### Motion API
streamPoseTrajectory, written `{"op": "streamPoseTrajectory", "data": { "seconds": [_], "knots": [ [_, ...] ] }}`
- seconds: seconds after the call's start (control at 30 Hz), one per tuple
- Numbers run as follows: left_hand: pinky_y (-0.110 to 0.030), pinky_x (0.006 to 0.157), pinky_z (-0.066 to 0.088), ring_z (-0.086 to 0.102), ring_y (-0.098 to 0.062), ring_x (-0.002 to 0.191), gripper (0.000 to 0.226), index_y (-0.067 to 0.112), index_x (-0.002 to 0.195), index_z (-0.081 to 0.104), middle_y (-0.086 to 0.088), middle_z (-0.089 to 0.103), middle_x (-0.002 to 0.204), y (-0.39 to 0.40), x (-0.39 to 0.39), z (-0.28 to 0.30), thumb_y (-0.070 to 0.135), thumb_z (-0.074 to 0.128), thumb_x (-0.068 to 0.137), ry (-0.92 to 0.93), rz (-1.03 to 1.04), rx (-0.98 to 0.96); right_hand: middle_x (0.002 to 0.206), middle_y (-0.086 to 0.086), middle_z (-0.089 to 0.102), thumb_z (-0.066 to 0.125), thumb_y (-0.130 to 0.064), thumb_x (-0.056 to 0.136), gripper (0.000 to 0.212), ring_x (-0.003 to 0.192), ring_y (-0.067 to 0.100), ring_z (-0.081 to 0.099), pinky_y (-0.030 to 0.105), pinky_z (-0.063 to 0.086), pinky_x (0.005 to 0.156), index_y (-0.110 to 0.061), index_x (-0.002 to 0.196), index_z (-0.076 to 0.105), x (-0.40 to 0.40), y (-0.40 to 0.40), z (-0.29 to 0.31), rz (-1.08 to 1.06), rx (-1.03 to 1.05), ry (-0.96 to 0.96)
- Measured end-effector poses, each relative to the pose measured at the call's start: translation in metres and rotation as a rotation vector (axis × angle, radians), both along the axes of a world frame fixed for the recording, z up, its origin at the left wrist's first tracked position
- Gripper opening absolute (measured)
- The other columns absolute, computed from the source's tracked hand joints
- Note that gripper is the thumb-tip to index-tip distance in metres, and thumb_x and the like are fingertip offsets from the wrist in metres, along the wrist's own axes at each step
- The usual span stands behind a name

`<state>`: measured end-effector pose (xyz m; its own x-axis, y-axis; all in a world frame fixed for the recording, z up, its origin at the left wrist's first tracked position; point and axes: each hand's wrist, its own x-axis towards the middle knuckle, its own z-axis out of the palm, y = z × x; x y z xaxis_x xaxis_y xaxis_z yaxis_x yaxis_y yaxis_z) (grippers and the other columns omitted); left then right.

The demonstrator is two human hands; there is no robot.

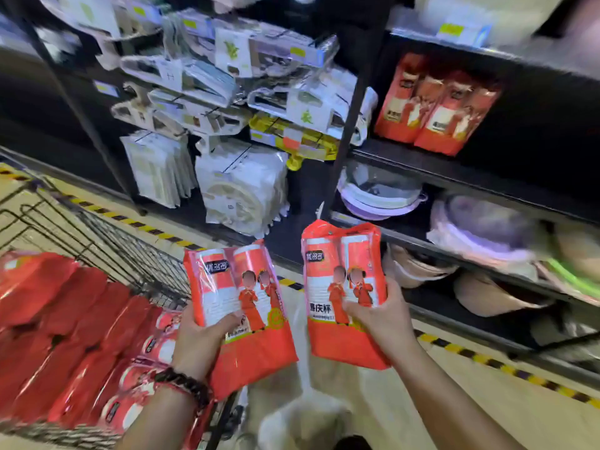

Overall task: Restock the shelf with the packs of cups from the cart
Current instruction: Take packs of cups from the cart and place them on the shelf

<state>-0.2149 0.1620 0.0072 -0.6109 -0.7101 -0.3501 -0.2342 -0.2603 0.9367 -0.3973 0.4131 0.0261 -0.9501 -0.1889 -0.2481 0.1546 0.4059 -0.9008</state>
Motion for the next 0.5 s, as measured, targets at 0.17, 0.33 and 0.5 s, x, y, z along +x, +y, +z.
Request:
{"op": "streamPoseTrajectory", "data": {
  "seconds": [0.17, 0.33, 0.5],
  "knots": [
    [-0.039, 0.076, 0.059, 0.073, -0.026, 0.084, 0.062, 0.008, 0.111, 0.066, -0.013, 0.076, 0.099, 0.079, -0.083, 0.019, 0.024, 0.085, 0.054, 0.033, -0.175, -0.066, 0.092, -0.022, 0.073, 0.087, -0.047, 0.037, 0.075, 0.077, -0.005, 0.069, 0.026, 0.051, 0.068, -0.038, 0.103, 0.054, -0.024, 0.108, 0.012, -0.197, -0.044, 0.044],
    [-0.043, 0.081, 0.058, 0.072, -0.029, 0.083, 0.064, 0.008, 0.105, 0.069, -0.014, 0.077, 0.098, 0.181, -0.158, 0.036, 0.03, 0.086, 0.047, 0.07, -0.341, -0.053, 0.091, -0.025, 0.073, 0.09, -0.046, 0.039, 0.076, 0.077, -0.005, 0.07, 0.028, 0.054, 0.07, -0.037, 0.106, 0.055, -0.051, 0.229, 0.019, -0.354, -0.056, 0.023],
    [-0.047, 0.086, 0.056, 0.071, -0.031, 0.087, 0.067, 0.008, 0.107, 0.07, -0.016, 0.076, 0.101, 0.272, -0.22, 0.046, 0.032, 0.086, 0.046, 0.116, -0.457, -0.025, 0.094, -0.016, 0.075, 0.09, -0.044, 0.042, 0.074, 0.083, 0.002, 0.072, 0.035, 0.057, 0.076, -0.038, 0.108, 0.058, -0.081, 0.329, 0.021, -0.505, -0.066, 0.014]
  ]
}}
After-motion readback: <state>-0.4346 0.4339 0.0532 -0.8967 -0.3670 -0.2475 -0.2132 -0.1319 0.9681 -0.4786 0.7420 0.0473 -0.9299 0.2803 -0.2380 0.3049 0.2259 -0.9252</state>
